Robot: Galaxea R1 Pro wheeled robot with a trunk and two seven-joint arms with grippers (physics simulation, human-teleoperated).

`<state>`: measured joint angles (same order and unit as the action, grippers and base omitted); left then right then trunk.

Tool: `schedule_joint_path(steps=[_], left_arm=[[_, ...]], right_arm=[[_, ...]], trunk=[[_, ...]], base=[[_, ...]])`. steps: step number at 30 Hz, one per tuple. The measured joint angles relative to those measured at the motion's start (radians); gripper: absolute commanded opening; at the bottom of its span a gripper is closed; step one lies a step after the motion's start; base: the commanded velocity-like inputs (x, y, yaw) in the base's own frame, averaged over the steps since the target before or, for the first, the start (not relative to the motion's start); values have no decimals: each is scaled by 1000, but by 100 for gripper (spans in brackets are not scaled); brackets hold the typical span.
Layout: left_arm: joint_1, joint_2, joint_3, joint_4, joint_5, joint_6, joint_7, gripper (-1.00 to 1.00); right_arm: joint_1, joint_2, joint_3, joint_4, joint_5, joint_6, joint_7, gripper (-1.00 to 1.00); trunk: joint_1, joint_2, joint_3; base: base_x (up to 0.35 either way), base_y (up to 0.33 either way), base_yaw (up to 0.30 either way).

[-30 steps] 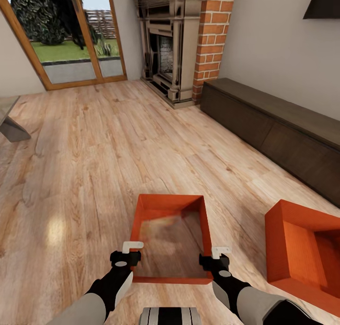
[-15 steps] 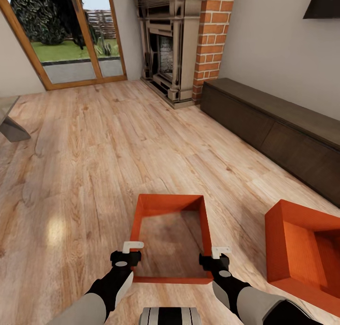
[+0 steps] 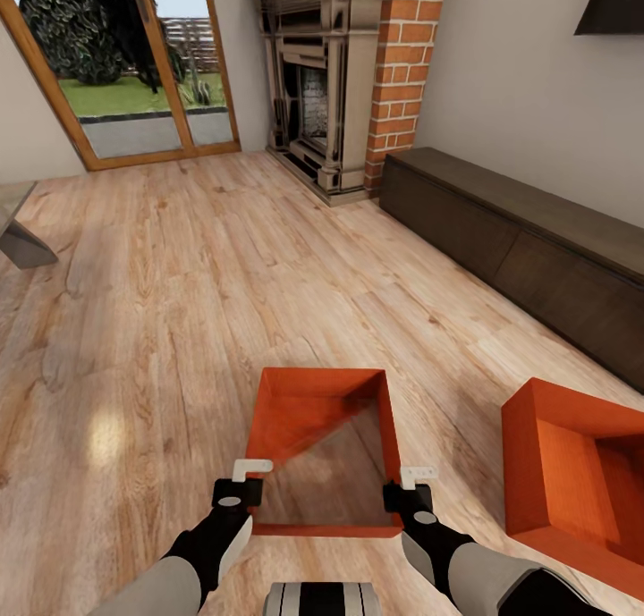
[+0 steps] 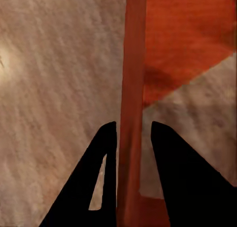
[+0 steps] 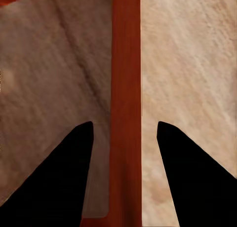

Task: Move the two storage containers from the living room to the garage. In the garage, place one container on the floor and stack the other container on top of it (either order is fine).

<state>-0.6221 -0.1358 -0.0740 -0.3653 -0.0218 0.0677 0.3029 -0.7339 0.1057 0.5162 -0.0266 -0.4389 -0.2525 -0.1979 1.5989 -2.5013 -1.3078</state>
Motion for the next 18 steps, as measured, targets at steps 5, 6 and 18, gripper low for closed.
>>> schedule_joint_path(steps=[5,6,18], left_arm=[[0,0,5,-5,1,2,5,-100],[0,0,5,-5,0,2,5,-100],[0,-4,1,-5,-1,1,58,-100]], right_arm=[[-3,0,12,8,-3,-3,9,-100],[-3,0,12,8,-3,-3,9,-100],[1,0,30,-3,12,16,12,-100]], trunk=[[0,0,0],[0,0,0],[2,1,7]], base=[[0,0,0],[0,0,0],[0,0,0]])
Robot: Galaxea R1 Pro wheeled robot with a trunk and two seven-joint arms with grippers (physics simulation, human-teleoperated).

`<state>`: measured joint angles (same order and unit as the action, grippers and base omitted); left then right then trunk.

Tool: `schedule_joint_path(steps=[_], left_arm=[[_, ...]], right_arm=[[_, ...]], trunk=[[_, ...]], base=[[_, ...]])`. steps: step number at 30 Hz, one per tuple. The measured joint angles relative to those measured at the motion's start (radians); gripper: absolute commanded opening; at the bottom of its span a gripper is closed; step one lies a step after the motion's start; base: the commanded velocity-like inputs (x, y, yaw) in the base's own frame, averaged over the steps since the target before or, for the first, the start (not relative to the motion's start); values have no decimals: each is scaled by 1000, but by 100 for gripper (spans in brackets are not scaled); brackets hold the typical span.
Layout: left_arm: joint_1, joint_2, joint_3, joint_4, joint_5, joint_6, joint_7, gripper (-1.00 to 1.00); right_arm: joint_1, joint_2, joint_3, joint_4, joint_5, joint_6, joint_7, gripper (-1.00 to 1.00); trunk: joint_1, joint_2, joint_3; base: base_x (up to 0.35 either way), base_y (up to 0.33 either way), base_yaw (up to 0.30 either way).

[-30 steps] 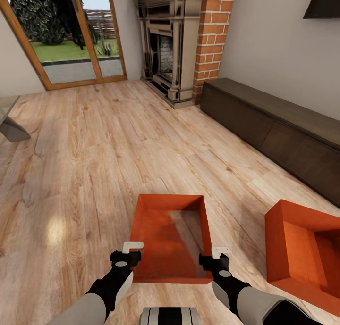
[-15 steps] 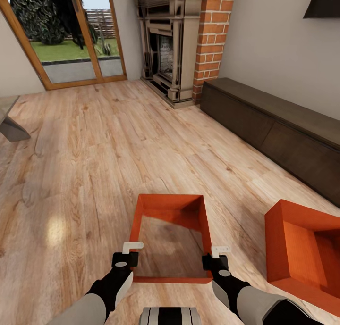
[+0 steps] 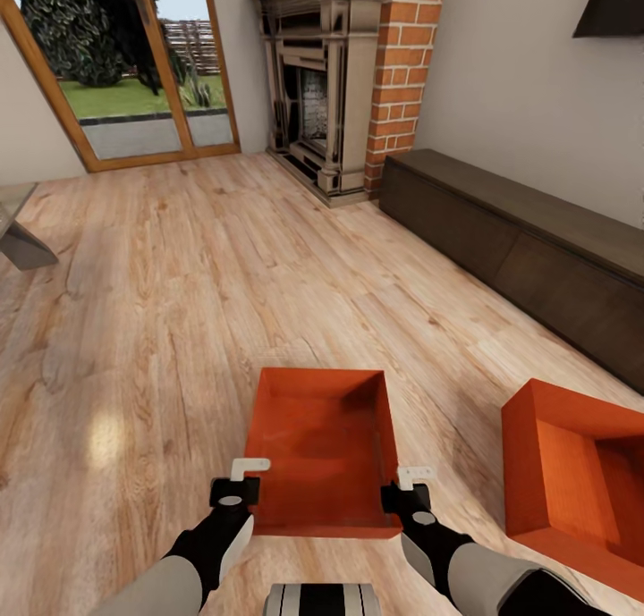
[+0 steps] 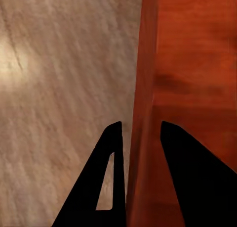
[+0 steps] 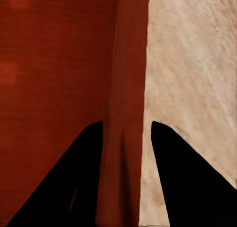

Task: Move the two storage containers from the living room to the garage. In the garage, place one container on the floor and stack the other container on top of it (either order is fine).

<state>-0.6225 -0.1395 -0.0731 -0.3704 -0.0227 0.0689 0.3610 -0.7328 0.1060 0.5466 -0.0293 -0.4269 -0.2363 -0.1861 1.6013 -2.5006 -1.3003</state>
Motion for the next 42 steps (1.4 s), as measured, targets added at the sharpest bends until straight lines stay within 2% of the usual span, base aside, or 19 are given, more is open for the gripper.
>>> schedule_joint_path(steps=[3,32,35,42], left_arm=[[0,0,1,0,-4,1,38,-100],[0,3,0,-4,-9,0,30,-100],[0,4,-2,-4,-9,0,30,-100],[0,3,-2,-3,-9,0,30,-100]], right_arm=[[0,0,-13,10,-7,-2,2,-100],[0,0,-18,11,-7,0,3,-100],[0,0,-18,11,-7,4,26,-100],[0,0,-16,11,-6,4,30,-100]], trunk=[[-1,1,12],[-112,204,103],[-124,225,112],[-151,274,134]], base=[[0,0,0],[0,0,0],[0,0,0],[0,0,0]])
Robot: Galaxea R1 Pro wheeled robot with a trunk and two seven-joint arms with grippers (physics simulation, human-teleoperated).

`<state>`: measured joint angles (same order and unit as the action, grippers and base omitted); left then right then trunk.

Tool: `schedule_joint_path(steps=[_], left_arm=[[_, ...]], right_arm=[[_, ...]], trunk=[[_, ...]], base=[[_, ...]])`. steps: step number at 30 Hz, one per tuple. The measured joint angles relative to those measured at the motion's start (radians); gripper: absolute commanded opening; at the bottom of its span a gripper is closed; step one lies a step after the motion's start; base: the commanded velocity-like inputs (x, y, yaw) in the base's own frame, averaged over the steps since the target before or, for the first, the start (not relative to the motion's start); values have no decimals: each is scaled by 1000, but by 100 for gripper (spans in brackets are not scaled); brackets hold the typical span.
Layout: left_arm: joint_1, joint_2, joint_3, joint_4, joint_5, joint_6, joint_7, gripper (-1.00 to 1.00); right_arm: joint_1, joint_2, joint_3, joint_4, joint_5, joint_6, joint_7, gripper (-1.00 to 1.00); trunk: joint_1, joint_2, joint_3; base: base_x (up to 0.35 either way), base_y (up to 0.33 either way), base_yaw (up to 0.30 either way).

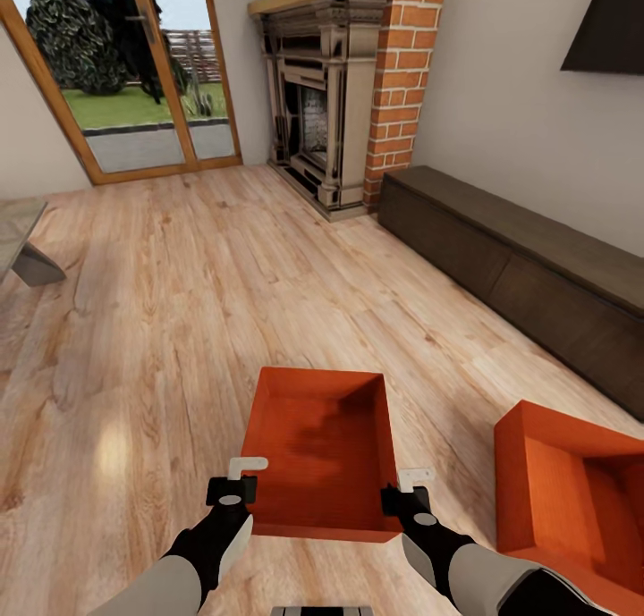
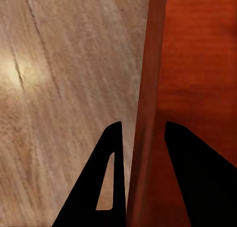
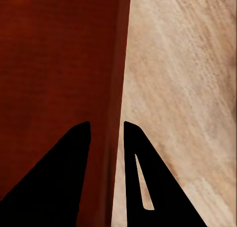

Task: Move the two storage containers from the living room to the garage. In the garage, place one container on the floor and stack the other container on top of it (either order is fine).

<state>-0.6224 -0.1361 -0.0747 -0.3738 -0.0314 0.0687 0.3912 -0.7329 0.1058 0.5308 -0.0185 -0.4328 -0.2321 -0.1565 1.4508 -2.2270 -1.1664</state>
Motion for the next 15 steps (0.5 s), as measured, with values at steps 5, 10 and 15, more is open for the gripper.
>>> schedule_joint_path(steps=[5,10,15], left_arm=[[0,0,0,0,0,0,0,-100],[0,1,-1,0,2,-1,0,-100],[0,1,-2,0,3,-1,0,-100]], right_arm=[[0,0,0,0,1,0,0,-100],[0,0,-1,0,1,0,0,-100],[0,0,-1,0,2,1,0,-100]], trunk=[[-19,35,16],[-38,70,31],[-58,105,47]], base=[[0,0,0],[0,0,0],[0,0,0]])
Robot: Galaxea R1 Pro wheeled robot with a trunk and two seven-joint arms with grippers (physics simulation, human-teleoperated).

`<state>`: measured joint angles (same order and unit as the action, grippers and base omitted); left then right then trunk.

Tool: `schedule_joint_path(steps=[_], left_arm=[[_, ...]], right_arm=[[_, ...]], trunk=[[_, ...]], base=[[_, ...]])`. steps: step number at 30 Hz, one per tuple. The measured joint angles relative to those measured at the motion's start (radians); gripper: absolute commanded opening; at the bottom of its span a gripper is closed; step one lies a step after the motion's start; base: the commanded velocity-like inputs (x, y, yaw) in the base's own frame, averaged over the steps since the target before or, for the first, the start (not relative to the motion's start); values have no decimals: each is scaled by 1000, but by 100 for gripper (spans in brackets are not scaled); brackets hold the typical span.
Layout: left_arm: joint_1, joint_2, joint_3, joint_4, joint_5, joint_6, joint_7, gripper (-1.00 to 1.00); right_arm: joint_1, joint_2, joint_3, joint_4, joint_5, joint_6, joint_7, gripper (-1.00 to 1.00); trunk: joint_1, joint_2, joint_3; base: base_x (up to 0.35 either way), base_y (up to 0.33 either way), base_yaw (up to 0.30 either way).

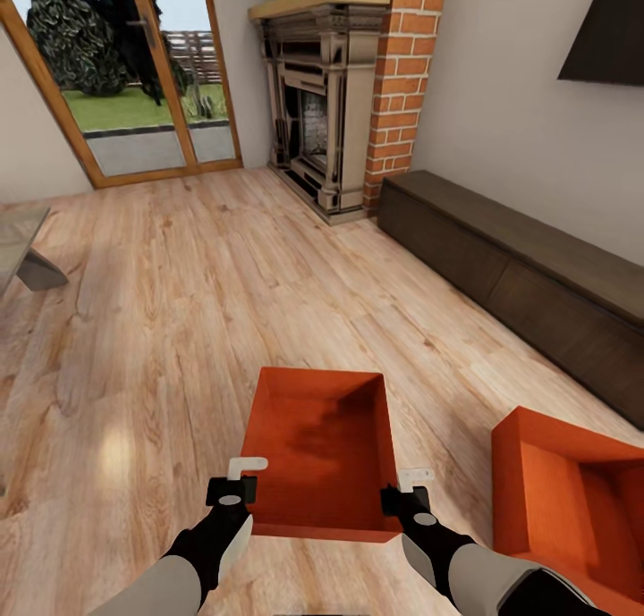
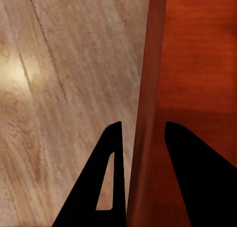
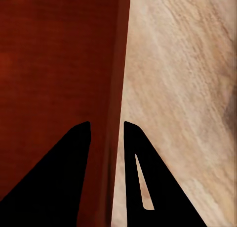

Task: Move the two storage containers from the living room to the garage. In the garage, place one container on the floor and stack the other container on top of it (either order is fine).

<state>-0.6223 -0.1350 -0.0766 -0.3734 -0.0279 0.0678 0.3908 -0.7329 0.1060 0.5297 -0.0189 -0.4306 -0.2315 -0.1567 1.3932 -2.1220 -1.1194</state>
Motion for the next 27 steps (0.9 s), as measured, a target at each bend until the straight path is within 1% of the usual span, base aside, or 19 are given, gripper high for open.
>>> schedule_joint_path(steps=[13,19,27], left_arm=[[0,0,0,0,0,1,0,-100],[0,1,-9,0,14,1,4,-100],[0,1,-9,0,15,0,4,-100]], right_arm=[[0,0,1,0,-1,1,0,-100],[0,0,3,0,-1,1,-1,-100],[0,0,4,0,-1,2,-2,-100]], trunk=[[-50,91,41],[-73,133,60],[-104,189,85]], base=[[0,0,0],[0,0,0],[0,0,0]])
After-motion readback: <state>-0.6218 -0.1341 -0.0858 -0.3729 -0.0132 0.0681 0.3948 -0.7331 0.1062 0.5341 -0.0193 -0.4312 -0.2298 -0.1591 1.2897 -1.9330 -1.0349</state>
